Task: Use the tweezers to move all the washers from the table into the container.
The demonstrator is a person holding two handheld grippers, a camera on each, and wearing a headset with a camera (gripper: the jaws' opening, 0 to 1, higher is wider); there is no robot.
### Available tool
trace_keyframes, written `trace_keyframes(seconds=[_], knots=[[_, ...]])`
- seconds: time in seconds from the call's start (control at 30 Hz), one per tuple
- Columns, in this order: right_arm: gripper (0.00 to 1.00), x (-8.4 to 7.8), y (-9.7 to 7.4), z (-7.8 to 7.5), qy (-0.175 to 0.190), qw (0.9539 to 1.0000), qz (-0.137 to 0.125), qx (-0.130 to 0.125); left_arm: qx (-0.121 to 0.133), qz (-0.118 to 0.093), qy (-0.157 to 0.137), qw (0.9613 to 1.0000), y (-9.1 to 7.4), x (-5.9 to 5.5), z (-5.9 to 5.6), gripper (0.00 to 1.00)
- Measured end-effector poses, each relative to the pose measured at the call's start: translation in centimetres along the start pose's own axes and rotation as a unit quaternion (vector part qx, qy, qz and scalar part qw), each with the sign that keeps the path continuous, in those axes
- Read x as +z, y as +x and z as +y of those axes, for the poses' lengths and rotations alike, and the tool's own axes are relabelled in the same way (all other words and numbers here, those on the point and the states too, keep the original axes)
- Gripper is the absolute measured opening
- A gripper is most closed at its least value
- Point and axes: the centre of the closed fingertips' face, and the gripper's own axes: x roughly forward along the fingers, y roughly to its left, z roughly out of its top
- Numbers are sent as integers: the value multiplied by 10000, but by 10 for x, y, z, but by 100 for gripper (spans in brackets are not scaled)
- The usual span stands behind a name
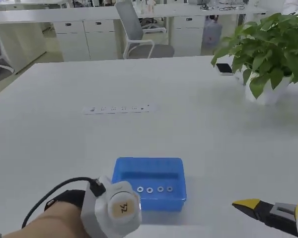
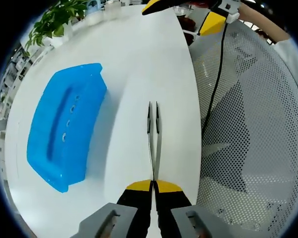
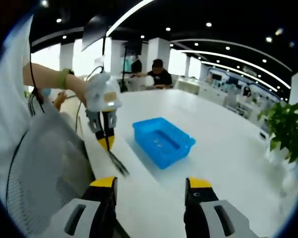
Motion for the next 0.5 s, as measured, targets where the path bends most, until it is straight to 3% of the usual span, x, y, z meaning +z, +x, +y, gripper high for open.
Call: trace_keyframes(seconds=[0.1,0.27,0.33,0.47,0.5], knots=[[53,4,-3,-4,63,9999,-152,-42,88,3,-32,10000,0,-3,0,0],[53,7,-4,-10,275,9991,-326,-80,254,-61,-326,9991,-5,-12,-1,3],[53,9,-6,-13,360,9984,-431,-108,391,-207,-544,9975,-11,-15,-1,8],[56,13,-9,-17,525,9966,-612,-154,599,-690,-1113,9896,-24,-18,-3,17],[57,15,-10,-18,563,9961,-649,-176,711,-902,-1309,9847,-29,-19,-3,20]])
